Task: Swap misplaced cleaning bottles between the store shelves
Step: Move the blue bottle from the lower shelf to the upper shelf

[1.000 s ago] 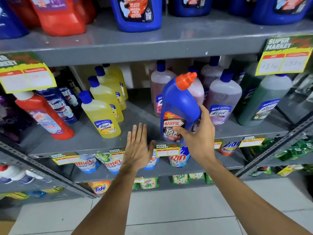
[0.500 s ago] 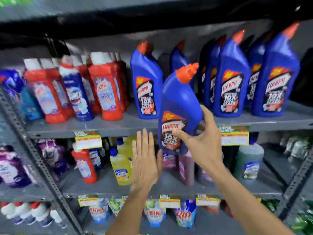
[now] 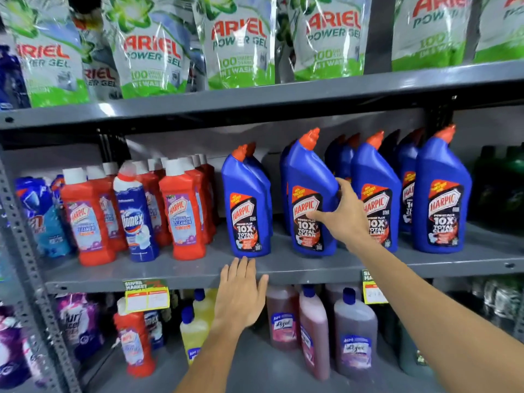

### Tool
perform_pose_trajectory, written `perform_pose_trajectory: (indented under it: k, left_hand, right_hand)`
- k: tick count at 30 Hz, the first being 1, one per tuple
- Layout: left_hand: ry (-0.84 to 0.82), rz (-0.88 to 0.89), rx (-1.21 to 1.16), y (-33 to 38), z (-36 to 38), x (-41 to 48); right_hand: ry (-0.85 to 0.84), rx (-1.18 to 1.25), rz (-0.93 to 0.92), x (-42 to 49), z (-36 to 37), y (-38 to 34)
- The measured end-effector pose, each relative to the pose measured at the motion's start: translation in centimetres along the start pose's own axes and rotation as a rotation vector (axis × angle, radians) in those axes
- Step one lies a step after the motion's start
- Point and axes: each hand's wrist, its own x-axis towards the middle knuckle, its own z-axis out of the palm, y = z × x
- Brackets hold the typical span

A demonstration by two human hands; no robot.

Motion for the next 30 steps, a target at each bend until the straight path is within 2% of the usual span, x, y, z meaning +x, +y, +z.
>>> perform_pose_trajectory:
  k: [7, 11, 16, 30]
  left_hand:
    - [-0.012, 0.021, -0.024, -0.5, 0.0, 0.0]
    - [0.005, -0.002, -0.039, -0.2, -0.1, -0.1]
    - [0.007, -0.021, -0.061, 0.1, 0.0, -0.2]
    - [0.013, -0.054, -0.077, 0.6, -0.1, -0.4]
  right_hand:
    - [-0.158, 0.096, 0.076, 1.4, 1.8, 3.3]
    - [-0.267, 0.092, 0.099, -0.8, 2.5, 5.5]
    - [-0.260, 0.055, 0.120, -1.9, 3.4, 7.8]
    - [-0.213, -0.089, 0.076, -2.1, 4.5, 7.9]
